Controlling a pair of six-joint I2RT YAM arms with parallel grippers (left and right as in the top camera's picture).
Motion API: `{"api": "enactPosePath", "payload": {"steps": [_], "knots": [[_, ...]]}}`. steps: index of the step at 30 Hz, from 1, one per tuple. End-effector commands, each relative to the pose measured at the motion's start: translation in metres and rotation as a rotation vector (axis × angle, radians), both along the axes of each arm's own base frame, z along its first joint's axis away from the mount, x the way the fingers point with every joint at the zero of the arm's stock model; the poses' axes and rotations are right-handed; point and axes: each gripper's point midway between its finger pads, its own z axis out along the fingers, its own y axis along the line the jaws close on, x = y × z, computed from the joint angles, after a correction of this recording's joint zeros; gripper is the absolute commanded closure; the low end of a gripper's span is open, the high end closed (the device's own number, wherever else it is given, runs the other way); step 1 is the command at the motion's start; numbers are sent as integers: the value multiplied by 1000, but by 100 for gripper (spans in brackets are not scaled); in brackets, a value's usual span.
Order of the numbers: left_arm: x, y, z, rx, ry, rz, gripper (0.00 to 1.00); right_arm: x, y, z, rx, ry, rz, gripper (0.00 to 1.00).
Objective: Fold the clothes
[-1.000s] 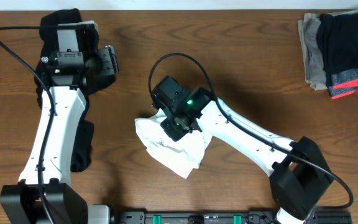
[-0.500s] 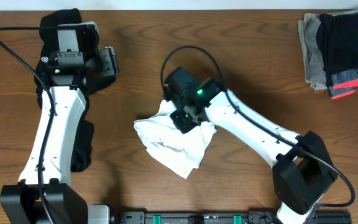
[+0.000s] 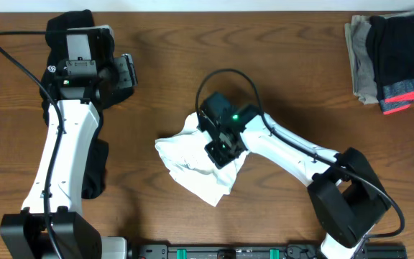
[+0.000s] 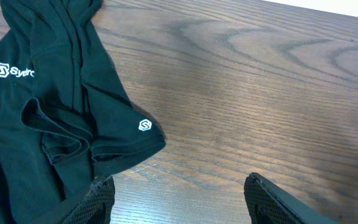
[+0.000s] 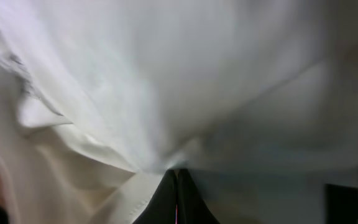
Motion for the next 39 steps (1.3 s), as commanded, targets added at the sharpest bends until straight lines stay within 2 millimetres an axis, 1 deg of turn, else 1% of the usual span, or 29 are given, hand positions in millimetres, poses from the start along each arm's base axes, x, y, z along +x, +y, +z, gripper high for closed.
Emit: {"api": "enactPosePath", "payload": {"steps": [1, 2, 3, 8, 11, 14, 18, 19, 20, 22, 23, 25, 26, 27, 29, 30, 31, 33, 35, 37, 38, 39], "knots": [[3, 4, 1, 10, -1, 12, 32, 2, -15, -9, 1, 18, -62, 99], [3, 4, 1, 10, -1, 12, 32, 4, -20, -13, -2, 23, -86, 99], [3, 4, 1, 10, -2, 12, 32, 10, -28, -23, -9, 35, -130, 99], [3, 4, 1, 10, -1, 12, 32, 33, -47, -45, 4, 65, -239, 99], [3, 4, 1, 10, -1, 12, 32, 49, -56, -54, 18, 55, -294, 99], [3, 4, 1, 9, -2, 12, 32, 73, -72, -57, 35, 10, -356, 99], [3, 4, 1, 10, -2, 12, 31, 114, -99, -52, 71, -85, -439, 99], [3, 4, 1, 10, -2, 12, 32, 127, -107, -49, 87, -118, -458, 99], [3, 4, 1, 10, -2, 12, 32, 142, -116, -45, 106, -156, -485, 99], [3, 4, 1, 10, -2, 12, 31, 165, -130, -34, 134, -219, -509, 99], [3, 4, 1, 10, -3, 12, 32, 181, -138, -25, 150, -265, -520, 99], [4, 4, 1, 9, -7, 12, 32, 204, -150, -8, 166, -330, -527, 98], [5, 4, 1, 9, -7, 12, 32, 213, -156, 1, 171, -350, -538, 89], [5, 4, 1, 9, -8, 12, 32, 223, -163, 15, 177, -364, -555, 64], [5, 4, 0, 9, -5, 12, 32, 232, -168, 38, 188, -358, -568, 31], [4, 4, 0, 9, -3, 12, 32, 235, -170, 51, 193, -345, -572, 20], [4, 4, -1, 9, 0, 12, 32, 235, -169, 62, 198, -331, -573, 15], [4, 4, -1, 9, 1, 12, 32, 229, -166, 87, 205, -279, -580, 8], [4, 4, -1, 9, 1, 12, 31, 217, -161, 105, 203, -210, -610, 6], [4, 4, -1, 9, 1, 12, 32, 199, -159, 110, 175, -118, -671, 5], [4, 4, -1, 9, 1, 12, 32, 189, -159, 108, 151, -69, -709, 1], [4, 4, -1, 9, 1, 12, 32, 175, -162, 103, 108, -8, -772, 1]]}}
